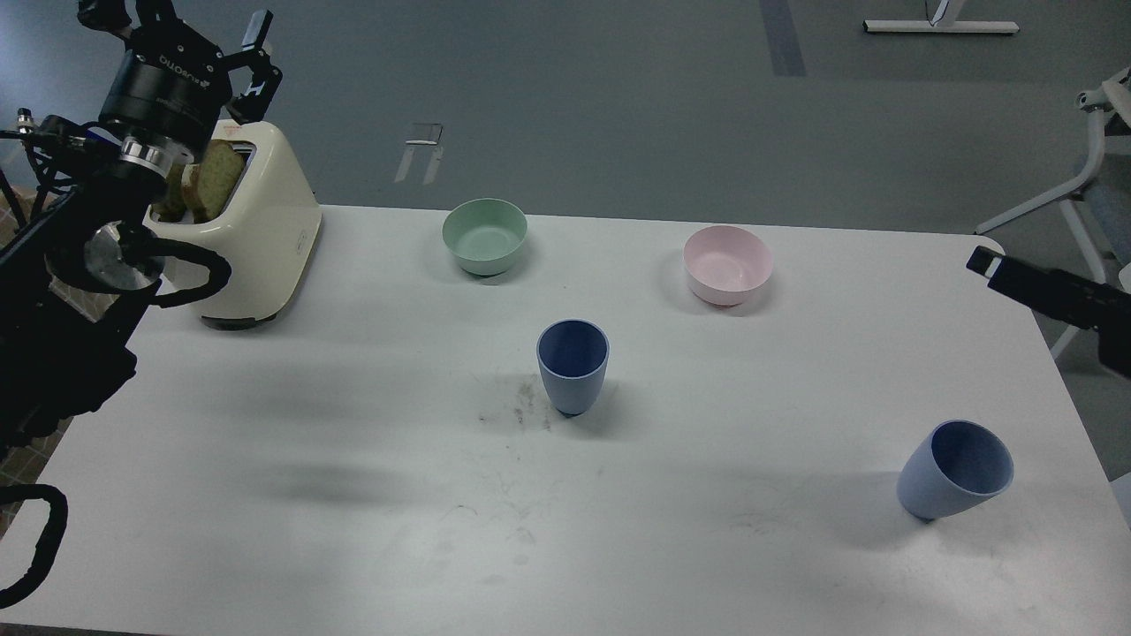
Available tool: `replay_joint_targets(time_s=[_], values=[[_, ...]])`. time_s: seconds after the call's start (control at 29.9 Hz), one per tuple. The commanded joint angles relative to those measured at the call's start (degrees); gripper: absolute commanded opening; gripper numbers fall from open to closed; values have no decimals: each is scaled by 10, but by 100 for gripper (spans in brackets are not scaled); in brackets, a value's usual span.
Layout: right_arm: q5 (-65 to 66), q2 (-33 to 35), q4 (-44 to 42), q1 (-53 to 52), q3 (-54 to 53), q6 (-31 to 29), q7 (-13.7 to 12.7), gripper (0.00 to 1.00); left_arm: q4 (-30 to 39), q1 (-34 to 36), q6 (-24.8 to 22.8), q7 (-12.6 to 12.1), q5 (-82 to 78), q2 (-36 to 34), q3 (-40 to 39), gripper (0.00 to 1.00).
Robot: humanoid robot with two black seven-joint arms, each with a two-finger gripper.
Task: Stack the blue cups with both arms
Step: 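Withdraw the left hand back toward the toaster, then reach the right hand to the blue cup near it and grasp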
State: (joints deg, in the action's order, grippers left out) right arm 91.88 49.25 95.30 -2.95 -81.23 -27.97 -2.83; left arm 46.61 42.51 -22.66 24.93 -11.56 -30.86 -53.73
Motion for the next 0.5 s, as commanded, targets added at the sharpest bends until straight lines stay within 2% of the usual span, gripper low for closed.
replay_joint_targets(time_s=[0.0,0.2,0.47], values=[[55,1,3,28,20,0,0,100,1,0,2,0,-1,4,-1,97],[89,37,4,43,55,0,4,100,7,0,5,0,-7,10,0,97],[88,88,24,54,75,0,35,99,19,6,7,-1,-7,11,0,97]])
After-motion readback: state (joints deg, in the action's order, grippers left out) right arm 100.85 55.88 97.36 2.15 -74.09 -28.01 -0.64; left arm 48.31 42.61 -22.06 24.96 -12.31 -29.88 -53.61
